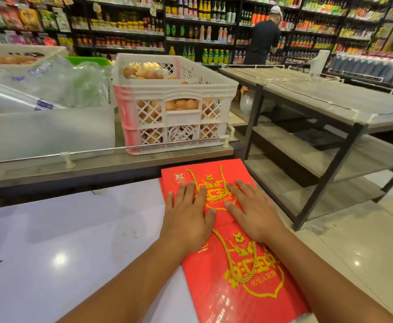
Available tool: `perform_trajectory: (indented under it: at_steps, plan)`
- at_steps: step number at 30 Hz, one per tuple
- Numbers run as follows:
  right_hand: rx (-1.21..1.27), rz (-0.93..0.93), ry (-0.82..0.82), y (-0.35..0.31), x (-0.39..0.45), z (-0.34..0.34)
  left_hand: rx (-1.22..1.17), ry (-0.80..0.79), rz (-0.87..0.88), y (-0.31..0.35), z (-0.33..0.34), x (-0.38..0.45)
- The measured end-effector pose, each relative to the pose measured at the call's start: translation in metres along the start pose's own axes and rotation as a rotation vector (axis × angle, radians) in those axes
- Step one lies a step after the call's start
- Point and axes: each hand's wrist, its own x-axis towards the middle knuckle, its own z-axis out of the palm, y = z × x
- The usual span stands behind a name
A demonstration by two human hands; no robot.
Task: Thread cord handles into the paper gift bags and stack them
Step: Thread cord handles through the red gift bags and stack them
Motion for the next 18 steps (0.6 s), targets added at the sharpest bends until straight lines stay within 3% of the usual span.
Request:
perform_trajectory:
  at_steps: [18]
  plan:
    - [0.008,0.014,-0.022,-0.0080,-0.0090,-0.0079,-0.058,0.016,-0.028,0.0014,-0.0015,-0.0047]
